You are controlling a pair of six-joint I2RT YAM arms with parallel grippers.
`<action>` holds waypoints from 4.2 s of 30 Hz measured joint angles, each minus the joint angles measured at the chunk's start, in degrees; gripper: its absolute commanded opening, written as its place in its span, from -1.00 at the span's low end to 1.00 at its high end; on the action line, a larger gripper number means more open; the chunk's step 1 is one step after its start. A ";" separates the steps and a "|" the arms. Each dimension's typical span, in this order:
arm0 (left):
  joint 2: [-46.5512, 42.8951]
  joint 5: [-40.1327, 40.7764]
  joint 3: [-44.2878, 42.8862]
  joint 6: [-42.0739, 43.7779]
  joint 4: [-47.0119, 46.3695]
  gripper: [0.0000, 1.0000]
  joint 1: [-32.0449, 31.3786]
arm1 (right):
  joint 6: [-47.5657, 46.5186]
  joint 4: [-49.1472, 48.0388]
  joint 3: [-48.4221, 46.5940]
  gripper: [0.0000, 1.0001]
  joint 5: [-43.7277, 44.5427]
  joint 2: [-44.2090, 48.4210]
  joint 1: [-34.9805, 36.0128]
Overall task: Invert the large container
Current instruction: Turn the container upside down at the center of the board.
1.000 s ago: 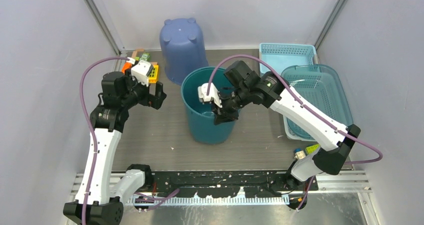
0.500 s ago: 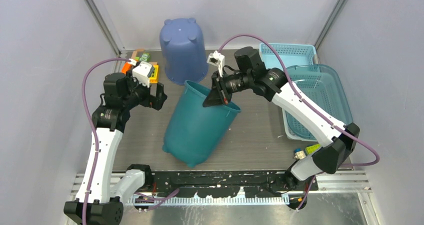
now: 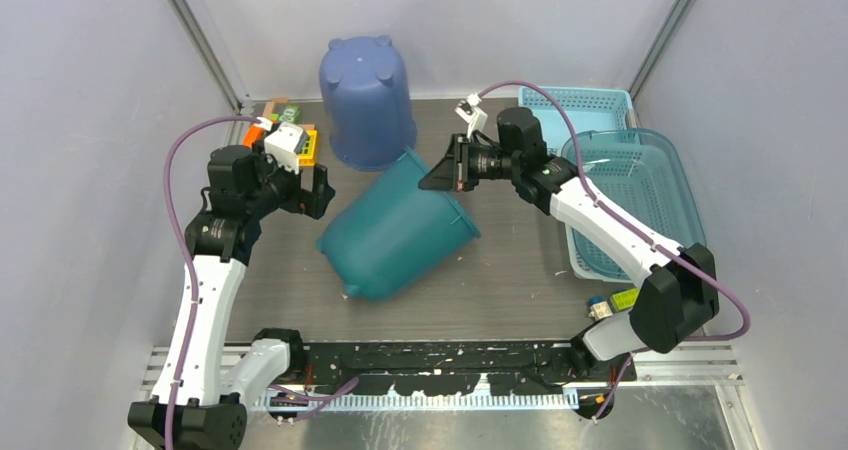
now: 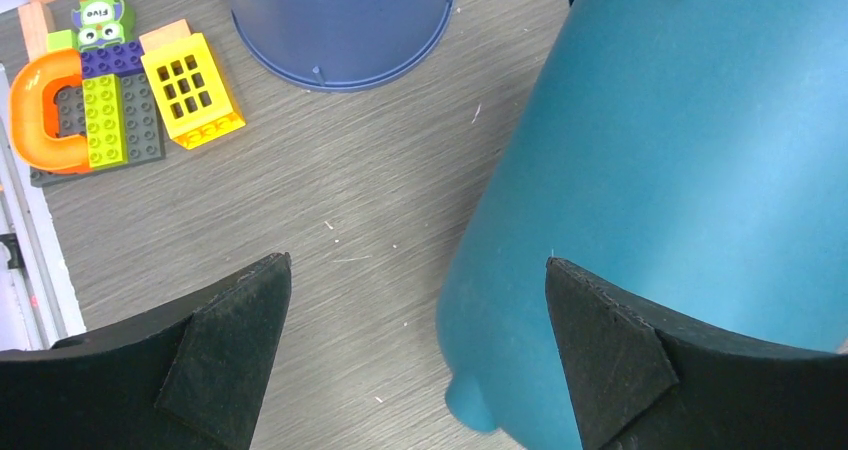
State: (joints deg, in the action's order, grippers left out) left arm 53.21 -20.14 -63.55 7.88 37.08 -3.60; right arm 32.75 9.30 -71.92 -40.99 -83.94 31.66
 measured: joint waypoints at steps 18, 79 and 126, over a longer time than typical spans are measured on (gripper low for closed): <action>0.07 -2.29 1.11 -0.42 -0.85 0.99 0.02 | -10.32 -4.22 8.35 -0.35 10.88 6.88 -2.82; 2.43 -9.09 4.57 -3.17 -4.61 0.99 0.04 | -34.62 3.61 4.15 -0.72 35.78 6.58 5.14; -0.35 -13.86 14.78 31.28 8.02 0.64 -2.82 | -27.50 7.17 -3.48 -0.90 30.64 -0.59 0.98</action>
State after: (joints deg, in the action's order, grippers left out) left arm 52.86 -34.00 -48.77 39.16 45.10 -6.42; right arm 5.26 16.47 -75.40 -10.35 -84.53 32.64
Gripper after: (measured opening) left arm 0.890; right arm 0.185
